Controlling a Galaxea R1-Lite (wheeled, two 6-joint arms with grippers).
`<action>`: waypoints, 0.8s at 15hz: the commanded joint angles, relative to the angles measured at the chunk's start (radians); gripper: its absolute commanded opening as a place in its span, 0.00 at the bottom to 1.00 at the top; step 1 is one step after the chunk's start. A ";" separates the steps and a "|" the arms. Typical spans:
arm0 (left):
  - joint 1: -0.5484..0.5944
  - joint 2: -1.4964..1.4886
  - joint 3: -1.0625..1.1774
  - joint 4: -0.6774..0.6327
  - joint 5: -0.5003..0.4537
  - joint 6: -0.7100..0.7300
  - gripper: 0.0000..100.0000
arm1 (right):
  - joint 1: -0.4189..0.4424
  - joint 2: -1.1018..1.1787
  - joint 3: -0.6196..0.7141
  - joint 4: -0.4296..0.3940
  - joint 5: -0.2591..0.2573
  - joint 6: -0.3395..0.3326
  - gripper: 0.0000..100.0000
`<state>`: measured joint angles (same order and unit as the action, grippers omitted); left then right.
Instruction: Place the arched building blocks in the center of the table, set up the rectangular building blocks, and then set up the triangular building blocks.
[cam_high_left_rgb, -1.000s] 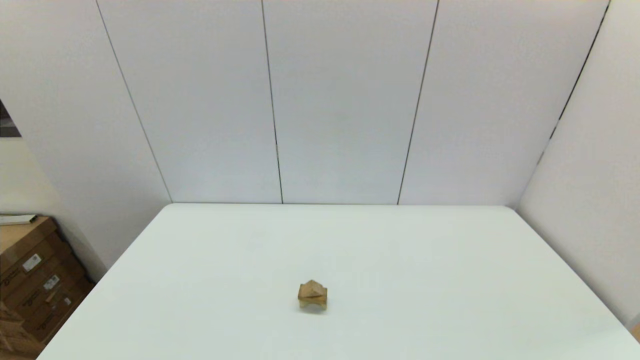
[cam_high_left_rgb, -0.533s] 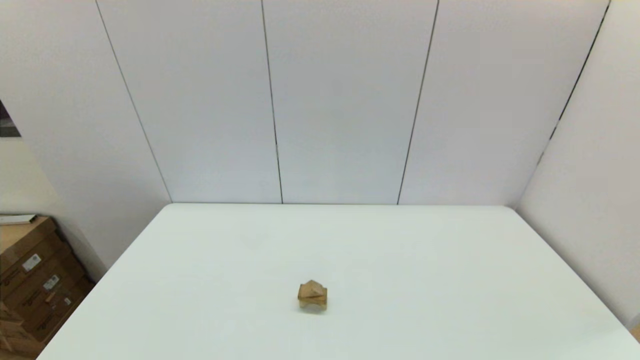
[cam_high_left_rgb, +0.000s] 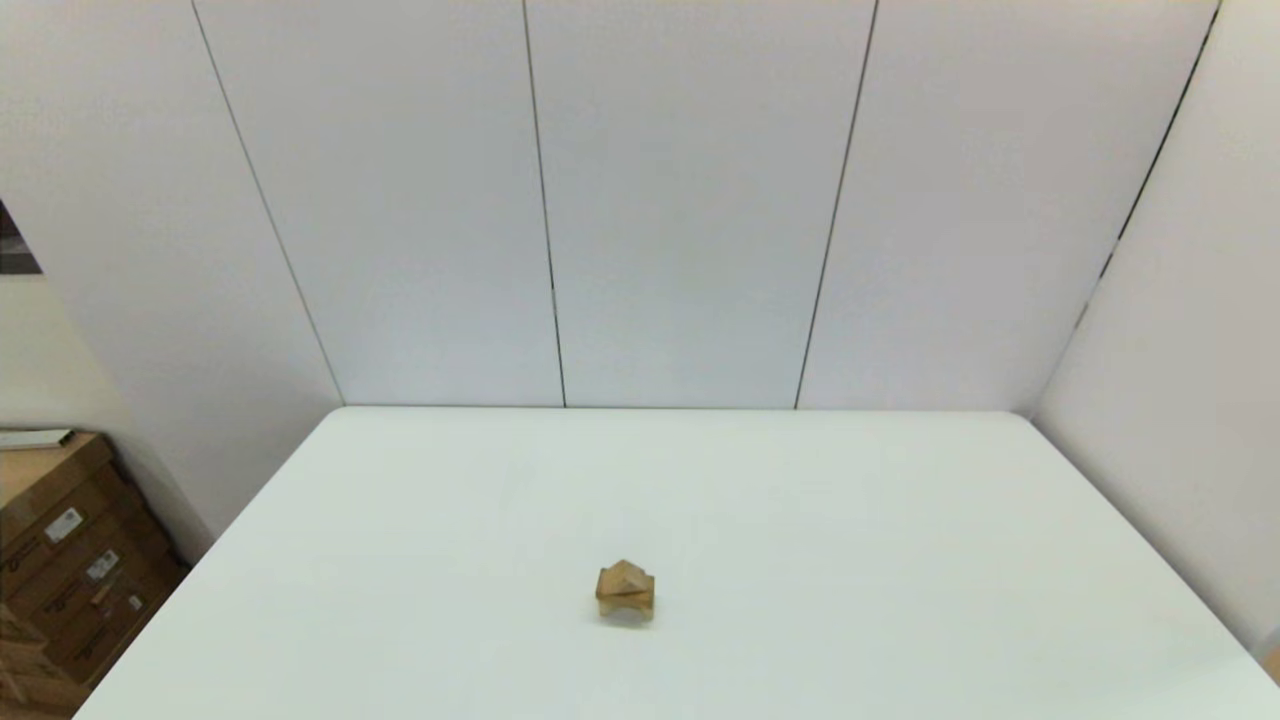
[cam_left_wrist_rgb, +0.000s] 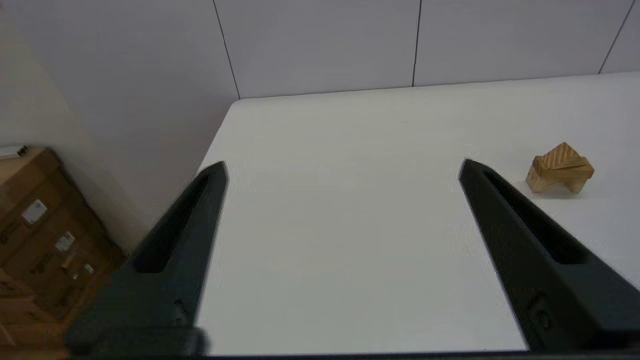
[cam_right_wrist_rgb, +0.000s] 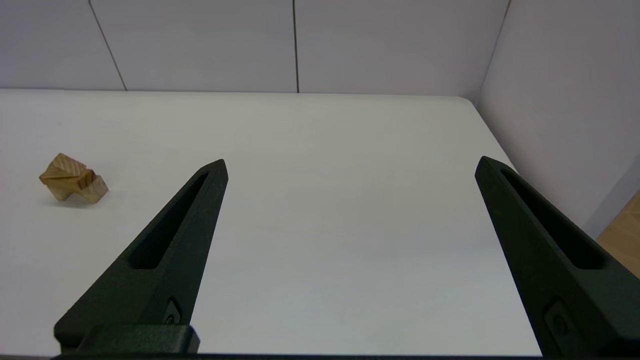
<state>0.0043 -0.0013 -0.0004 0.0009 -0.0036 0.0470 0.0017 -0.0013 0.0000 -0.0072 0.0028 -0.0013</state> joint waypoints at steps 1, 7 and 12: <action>0.000 0.001 0.000 0.001 0.001 -0.013 0.00 | 0.001 0.000 0.000 0.000 0.000 0.000 1.00; 0.000 0.001 0.000 -0.001 0.002 -0.026 0.00 | 0.000 0.000 0.000 0.001 0.000 -0.003 1.00; 0.000 0.001 0.000 -0.001 0.002 -0.045 0.00 | 0.000 0.000 0.000 0.000 0.000 0.000 1.00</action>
<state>0.0043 -0.0013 0.0000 0.0000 -0.0013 0.0028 0.0017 -0.0013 0.0000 -0.0070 0.0023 -0.0023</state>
